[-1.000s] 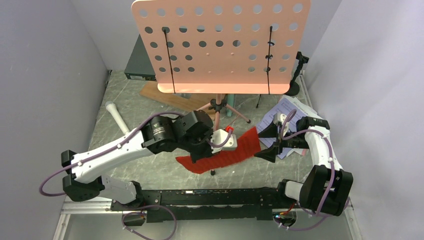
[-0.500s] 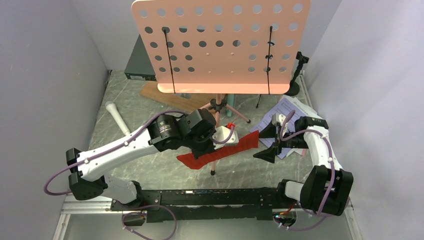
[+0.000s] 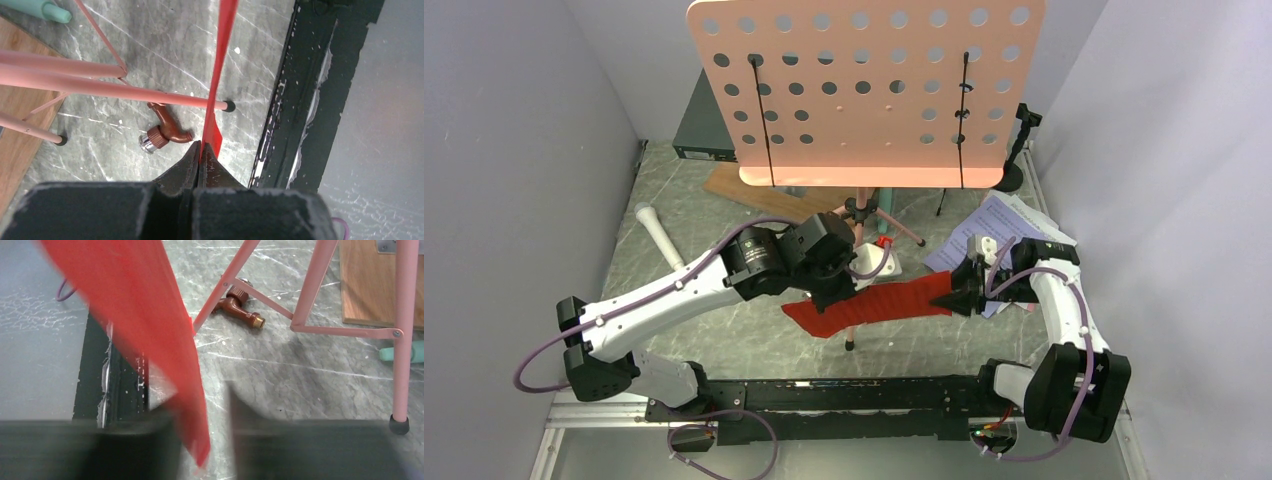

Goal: Pack up the instrument practice props
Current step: Pick up the sheet music from the music stand, then place the sheet music at the center of the board.

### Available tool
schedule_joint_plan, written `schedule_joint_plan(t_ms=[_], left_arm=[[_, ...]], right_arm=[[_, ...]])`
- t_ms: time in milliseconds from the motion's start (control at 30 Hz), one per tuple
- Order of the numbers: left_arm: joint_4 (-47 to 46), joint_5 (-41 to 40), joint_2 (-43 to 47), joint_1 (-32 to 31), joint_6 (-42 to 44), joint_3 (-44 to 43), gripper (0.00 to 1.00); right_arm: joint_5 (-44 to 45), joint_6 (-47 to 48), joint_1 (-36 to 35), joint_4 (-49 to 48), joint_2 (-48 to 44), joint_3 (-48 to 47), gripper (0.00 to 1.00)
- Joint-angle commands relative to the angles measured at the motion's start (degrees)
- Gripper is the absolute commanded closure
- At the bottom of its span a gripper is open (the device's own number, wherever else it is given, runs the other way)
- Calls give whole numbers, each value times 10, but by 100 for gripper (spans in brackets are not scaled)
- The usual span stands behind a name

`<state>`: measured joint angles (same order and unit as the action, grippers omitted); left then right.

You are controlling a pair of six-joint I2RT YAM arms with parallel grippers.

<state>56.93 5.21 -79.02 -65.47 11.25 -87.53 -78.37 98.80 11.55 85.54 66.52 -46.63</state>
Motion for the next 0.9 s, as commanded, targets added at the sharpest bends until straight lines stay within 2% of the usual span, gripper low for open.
schedule_joint_plan(t_ms=[0,100,167,233,267,300,367,467,567,667,733,867], left_arm=[[-59,30,14,38,-34,25,100],[-90,41,25,56,-56,59,98],[-109,29,35,62,-72,79,79],[-124,7,49,62,-87,100,56],[-128,-5,60,62,-93,110,50],[-131,-14,72,62,-97,120,38],[-131,-36,105,62,-101,140,26],[-138,-50,167,62,-102,182,18],[-161,-71,243,63,-105,239,10],[-189,-93,315,63,-109,296,1],[-207,-98,352,63,-133,325,1],[-221,-103,397,63,-153,355,1]], right_arm=[[-19,20,-5,4,-13,-16,100],[-8,-36,-3,1,-17,-47,100],[36,-118,-1,-21,-17,-75,100],[85,-208,4,-48,-10,-96,100],[113,-225,9,-45,-4,-104,100],[139,-237,22,-40,3,-111,100],[191,-250,75,-34,19,-126,100],[264,-264,190,-45,50,-161,100],[350,-312,260,-94,106,-201,100],[427,-403,264,-203,144,-230,100],[471,-471,252,-292,162,-246,100],[636,-573,169,-459,202,-264,100]])
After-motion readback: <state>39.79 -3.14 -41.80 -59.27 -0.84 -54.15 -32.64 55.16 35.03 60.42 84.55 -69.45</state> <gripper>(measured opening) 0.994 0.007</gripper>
